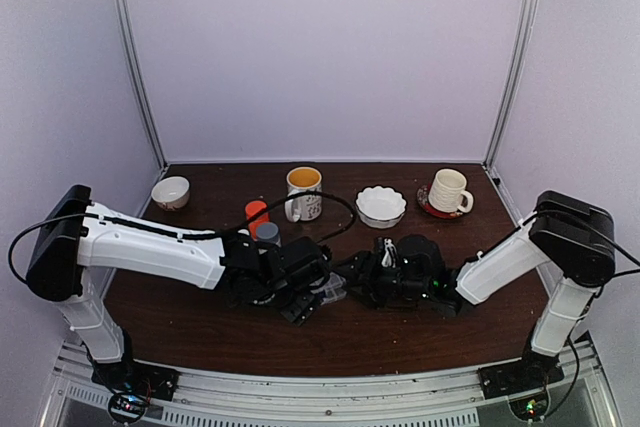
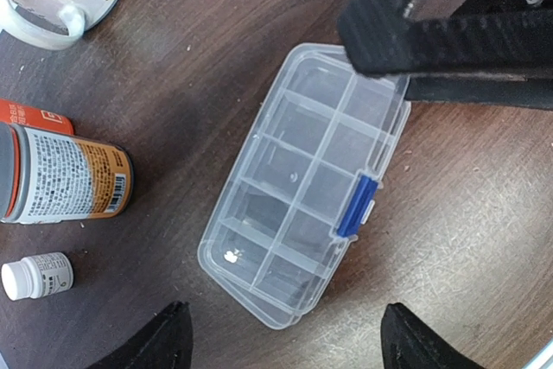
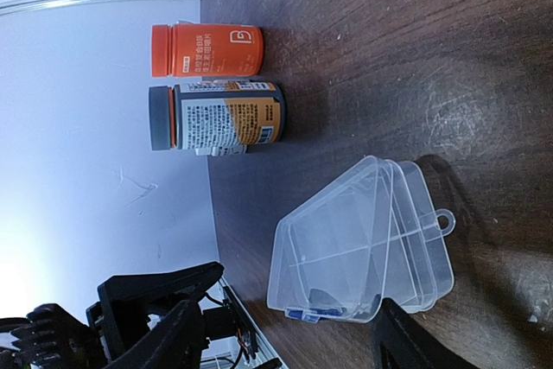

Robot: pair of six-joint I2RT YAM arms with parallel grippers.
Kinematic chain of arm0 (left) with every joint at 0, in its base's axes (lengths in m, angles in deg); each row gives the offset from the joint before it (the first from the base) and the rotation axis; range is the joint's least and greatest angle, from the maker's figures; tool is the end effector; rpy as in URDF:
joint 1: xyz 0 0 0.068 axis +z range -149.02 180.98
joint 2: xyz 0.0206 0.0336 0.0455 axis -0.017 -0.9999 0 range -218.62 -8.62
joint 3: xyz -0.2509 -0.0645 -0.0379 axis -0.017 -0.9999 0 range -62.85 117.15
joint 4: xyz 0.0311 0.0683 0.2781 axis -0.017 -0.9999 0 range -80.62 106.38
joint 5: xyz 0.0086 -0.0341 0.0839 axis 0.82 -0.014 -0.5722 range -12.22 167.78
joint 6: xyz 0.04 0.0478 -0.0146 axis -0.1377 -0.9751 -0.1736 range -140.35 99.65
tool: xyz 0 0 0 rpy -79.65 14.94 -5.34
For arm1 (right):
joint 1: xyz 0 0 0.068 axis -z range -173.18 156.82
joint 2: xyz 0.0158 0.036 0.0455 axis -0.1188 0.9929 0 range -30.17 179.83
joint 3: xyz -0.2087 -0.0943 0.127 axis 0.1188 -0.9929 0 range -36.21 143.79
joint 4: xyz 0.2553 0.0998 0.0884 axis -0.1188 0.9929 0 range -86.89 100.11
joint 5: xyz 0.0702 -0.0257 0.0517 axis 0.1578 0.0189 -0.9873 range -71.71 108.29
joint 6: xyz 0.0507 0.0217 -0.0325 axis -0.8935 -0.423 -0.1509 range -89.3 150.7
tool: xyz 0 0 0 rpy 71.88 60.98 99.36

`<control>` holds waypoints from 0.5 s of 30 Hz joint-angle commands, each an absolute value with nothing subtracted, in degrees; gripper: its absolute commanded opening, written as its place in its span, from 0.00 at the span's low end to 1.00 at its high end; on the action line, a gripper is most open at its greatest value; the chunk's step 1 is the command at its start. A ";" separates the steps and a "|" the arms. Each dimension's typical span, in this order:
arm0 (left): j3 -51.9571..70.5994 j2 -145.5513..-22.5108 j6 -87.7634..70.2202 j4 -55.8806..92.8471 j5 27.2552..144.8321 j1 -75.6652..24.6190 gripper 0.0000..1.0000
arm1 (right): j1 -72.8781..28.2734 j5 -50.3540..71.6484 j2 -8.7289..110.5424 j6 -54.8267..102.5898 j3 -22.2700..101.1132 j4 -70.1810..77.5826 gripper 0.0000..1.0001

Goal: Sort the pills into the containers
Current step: Open the pill container at the center of the board.

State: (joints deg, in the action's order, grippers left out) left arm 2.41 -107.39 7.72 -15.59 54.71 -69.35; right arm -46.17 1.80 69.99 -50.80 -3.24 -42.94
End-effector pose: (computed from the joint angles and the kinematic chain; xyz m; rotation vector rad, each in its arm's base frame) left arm 0.1427 -0.3410 0.1535 0.8175 2.4308 -0.0799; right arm 0.1930 0.2792 0.0897 0.3602 2.3877 1.6533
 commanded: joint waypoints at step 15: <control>3.76 -109.04 6.03 -16.32 54.33 -68.59 0.79 | -46.09 1.00 75.31 -51.86 0.01 -46.90 0.69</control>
